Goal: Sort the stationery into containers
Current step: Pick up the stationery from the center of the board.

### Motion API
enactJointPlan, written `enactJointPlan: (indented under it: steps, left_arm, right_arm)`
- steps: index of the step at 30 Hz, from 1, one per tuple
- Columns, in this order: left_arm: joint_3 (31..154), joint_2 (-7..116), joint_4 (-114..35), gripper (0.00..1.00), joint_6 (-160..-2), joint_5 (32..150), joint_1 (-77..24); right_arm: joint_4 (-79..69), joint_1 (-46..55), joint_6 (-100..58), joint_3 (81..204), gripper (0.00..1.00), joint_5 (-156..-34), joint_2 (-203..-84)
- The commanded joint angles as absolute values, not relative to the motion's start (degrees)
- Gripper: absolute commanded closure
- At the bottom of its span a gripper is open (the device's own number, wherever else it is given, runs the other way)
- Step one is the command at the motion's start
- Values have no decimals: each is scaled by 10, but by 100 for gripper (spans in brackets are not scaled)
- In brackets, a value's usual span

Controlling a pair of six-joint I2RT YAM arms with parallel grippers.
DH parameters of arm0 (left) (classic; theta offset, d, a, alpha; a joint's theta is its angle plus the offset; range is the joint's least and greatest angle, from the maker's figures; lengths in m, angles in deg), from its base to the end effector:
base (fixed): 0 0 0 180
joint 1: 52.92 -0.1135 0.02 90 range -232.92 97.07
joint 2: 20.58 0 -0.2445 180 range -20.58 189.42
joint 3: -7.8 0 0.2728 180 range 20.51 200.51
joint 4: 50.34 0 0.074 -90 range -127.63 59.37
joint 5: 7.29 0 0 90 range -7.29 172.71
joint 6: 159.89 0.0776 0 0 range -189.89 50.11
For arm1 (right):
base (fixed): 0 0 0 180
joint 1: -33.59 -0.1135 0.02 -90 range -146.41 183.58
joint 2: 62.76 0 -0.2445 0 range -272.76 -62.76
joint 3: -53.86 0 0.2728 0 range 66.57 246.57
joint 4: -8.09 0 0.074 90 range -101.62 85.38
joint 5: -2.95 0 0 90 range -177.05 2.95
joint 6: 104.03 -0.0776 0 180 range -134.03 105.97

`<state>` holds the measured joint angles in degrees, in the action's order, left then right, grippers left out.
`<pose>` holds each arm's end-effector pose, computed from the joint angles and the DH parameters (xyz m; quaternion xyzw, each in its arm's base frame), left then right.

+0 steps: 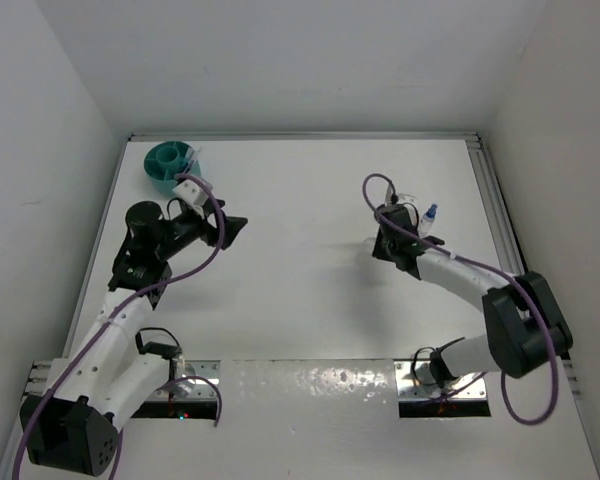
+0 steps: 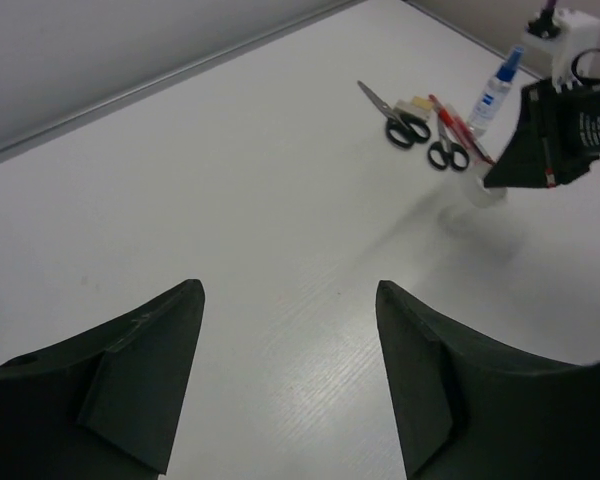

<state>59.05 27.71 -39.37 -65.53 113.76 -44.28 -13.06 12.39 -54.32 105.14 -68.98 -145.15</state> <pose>0.2598 -0.0800 0.2905 0.2568 0.7027 -0.2255 0.6241 0.2992 0.0903 0.0980 0.2050 0.9132 0.0356 0.3505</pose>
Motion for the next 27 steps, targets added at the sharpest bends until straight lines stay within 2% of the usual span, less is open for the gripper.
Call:
enactJointPlan:
  steps: [1,6,12,19,25,27]
  left_arm:
    - [576,294,-428,31,-640,1235,-440]
    - [577,336,-452,24,-650,1323,-422]
    - [581,371,-484,22,-669,1307,-399]
    - [587,403,-523,19,-722,1274,-385]
    - [594,420,-542,24,-752,1240,-375]
    - [594,423,-541,30,-749,1237,-371]
  right_arm:
    - [15,47,-452,1060,100,-685,-1389]
    - [87,-40,-429,1155,100,-706,-1433]
    - [137,-113,-394,1226,100,-738,-1478]
    - [166,-164,-342,1246,100,-730,-1499]
    - [163,-184,-316,1252,100,-723,-1504]
    - [163,-191,-310,1250,100,-722,-1503]
